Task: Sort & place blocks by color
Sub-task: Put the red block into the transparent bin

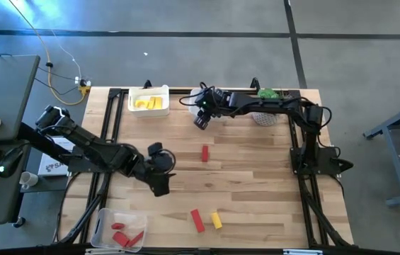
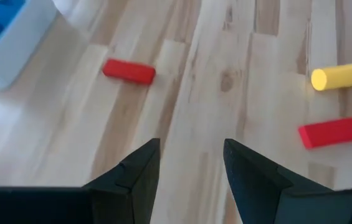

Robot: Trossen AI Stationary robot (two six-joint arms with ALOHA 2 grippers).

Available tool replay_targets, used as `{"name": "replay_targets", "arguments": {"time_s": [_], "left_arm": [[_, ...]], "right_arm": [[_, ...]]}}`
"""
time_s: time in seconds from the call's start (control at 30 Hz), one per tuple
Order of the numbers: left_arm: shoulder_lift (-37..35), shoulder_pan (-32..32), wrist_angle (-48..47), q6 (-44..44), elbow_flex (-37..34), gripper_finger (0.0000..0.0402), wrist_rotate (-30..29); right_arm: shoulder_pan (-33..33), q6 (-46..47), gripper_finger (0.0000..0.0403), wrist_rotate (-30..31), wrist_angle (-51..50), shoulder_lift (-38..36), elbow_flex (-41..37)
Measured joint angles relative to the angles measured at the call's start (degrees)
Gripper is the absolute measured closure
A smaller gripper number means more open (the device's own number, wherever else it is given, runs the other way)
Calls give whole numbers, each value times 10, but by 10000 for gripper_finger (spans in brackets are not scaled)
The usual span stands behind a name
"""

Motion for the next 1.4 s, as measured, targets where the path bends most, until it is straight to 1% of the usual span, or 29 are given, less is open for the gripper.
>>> {"name": "replay_targets", "arguments": {"time_s": [0.3, 0.43, 0.57, 0.67, 0.77, 0.83, 0.9, 0.97, 1.1, 1.17, 1.4], "left_arm": [[0, 55, 23, 141, 0, 236, 4], [0, 82, 29, 219, 0, 236, 4], [0, 106, 31, 273, 0, 236, 6], [0, 121, 31, 315, 0, 236, 25], [0, 136, 35, 361, 0, 236, 57], [0, 146, 42, 374, 0, 236, 80], [0, 155, 45, 361, 0, 236, 100], [0, 163, 45, 325, 0, 236, 113], [0, 171, 43, 247, 0, 236, 116], [0, 172, 43, 221, 0, 236, 116], [0, 167, 32, 113, 0, 236, 115]], "right_arm": [[0, -1, 235, 37, -70, 0, 66], [0, 21, 235, 56, -85, 0, 76], [0, 49, 235, 70, -100, 0, 76], [0, 83, 235, 84, -140, 0, 76], [0, 120, 235, 84, -189, 0, 76], [1, 130, 235, 84, -217, 0, 76], [3, 130, 235, 88, -237, 0, 76], [4, 125, 235, 89, -250, 0, 76], [4, 93, 235, 78, -267, 0, 76], [4, 79, 235, 66, -275, 0, 76], [18, 23, 235, -4, -313, 0, 76]]}}
